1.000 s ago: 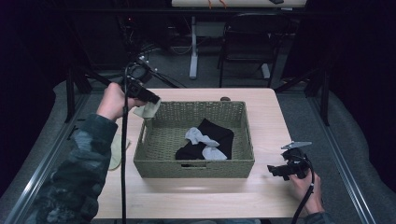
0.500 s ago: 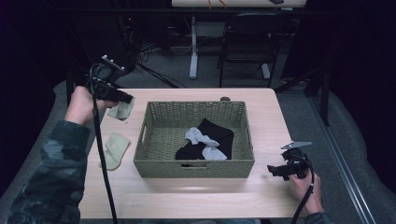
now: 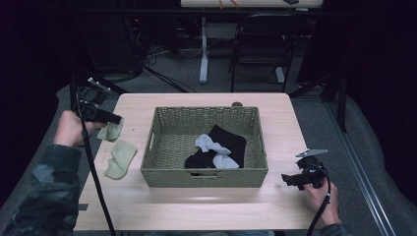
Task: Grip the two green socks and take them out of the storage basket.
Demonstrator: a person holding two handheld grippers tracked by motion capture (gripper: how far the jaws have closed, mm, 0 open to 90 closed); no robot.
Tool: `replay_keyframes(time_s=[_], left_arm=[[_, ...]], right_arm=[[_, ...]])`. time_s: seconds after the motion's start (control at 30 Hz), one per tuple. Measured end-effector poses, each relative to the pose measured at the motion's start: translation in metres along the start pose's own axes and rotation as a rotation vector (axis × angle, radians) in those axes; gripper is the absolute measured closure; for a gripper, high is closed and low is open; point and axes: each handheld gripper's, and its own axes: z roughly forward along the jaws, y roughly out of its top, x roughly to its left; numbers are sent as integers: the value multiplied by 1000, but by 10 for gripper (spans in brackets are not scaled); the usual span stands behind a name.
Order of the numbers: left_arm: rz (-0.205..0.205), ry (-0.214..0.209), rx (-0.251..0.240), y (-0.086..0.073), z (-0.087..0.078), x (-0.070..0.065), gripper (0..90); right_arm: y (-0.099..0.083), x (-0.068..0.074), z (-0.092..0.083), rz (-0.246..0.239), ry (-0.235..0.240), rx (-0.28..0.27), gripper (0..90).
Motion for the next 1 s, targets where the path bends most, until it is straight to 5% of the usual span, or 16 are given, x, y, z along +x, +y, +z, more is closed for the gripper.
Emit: replay_keyframes(time_s=[0.4, 0.7, 0.83, 1.0], left_arm=[[-113, -45, 50, -51, 64, 25, 762], [-188, -80, 109, -72, 115, 36, 739], [-194, -105, 101, -77, 120, 39, 586], [-199, -19, 79, -85, 108, 34, 289]], right_arm=[[0, 0, 1, 3, 0, -1, 48], [0, -1, 1, 0, 1, 5, 48], [-1, 0, 0, 0, -2, 2, 48], [-1, 0, 0, -1, -3, 1, 48]])
